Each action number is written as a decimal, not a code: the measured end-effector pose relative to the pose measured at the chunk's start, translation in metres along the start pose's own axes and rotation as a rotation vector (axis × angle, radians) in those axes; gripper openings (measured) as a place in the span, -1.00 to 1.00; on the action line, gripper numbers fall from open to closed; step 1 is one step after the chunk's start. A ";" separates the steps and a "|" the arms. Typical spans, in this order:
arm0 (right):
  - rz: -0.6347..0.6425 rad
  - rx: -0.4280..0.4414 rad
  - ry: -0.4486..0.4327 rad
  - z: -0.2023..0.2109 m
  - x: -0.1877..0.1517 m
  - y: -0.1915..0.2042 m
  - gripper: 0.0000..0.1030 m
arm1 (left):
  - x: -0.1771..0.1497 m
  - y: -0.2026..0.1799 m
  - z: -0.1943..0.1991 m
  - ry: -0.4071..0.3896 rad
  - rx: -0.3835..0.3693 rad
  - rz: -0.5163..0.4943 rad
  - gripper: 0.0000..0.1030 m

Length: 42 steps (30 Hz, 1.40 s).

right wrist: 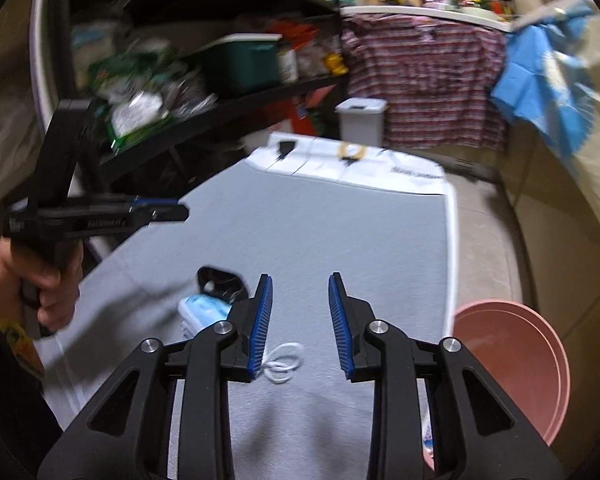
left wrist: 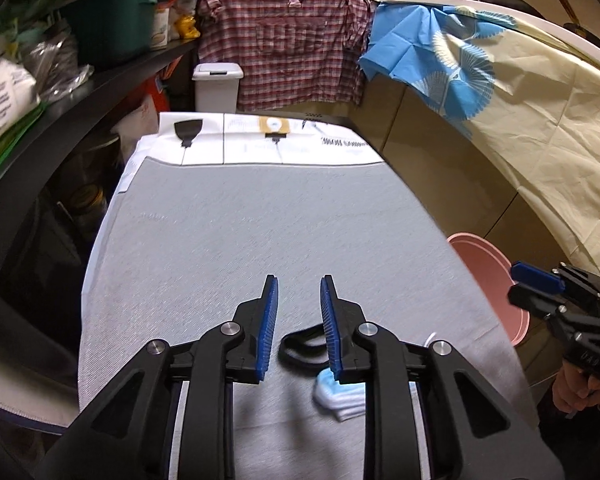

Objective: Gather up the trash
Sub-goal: 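Move both open tools back over the table toward the blue face mask, then grasp the blue face mask with the right tool while the left tool grasps its black strap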

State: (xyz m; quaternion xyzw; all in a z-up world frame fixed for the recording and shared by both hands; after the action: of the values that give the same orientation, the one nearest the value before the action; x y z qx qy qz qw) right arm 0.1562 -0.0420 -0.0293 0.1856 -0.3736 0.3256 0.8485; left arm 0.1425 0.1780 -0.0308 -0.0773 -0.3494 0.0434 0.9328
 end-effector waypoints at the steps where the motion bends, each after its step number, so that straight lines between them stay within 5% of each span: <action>1: 0.009 0.008 0.002 -0.003 -0.001 0.004 -0.44 | -0.004 0.003 -0.001 0.006 -0.002 -0.002 -0.58; 19: 0.165 0.132 0.183 -0.066 -0.025 0.051 -0.44 | -0.041 0.009 -0.047 0.119 -0.035 -0.063 -0.59; 28: 0.213 0.156 0.252 -0.080 -0.035 0.056 -0.44 | -0.043 0.005 -0.058 0.150 -0.020 -0.084 -0.80; 34: 0.252 0.160 0.263 -0.079 -0.039 0.062 -0.86 | -0.044 0.008 -0.054 0.151 0.008 -0.088 -0.93; 42: 0.238 0.141 0.222 -0.063 -0.034 0.058 -0.94 | -0.037 0.008 -0.040 0.114 0.026 -0.081 -0.93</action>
State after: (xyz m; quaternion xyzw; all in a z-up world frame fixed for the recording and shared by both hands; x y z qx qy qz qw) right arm 0.1312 0.0211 -0.0920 0.1620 -0.2733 0.4678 0.8248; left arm 0.1408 0.1763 -0.0863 -0.0535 -0.2977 0.0054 0.9531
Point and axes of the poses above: each gripper's, at about its wrist camera, not at the fingertips, and z roughly against the way its jaws point, y to its left, x to its top, the point moved 4 cm from there along -z, roughly the way its jaws point, and after that the axes turned 5 degrees about y, right-handed, at the moved point
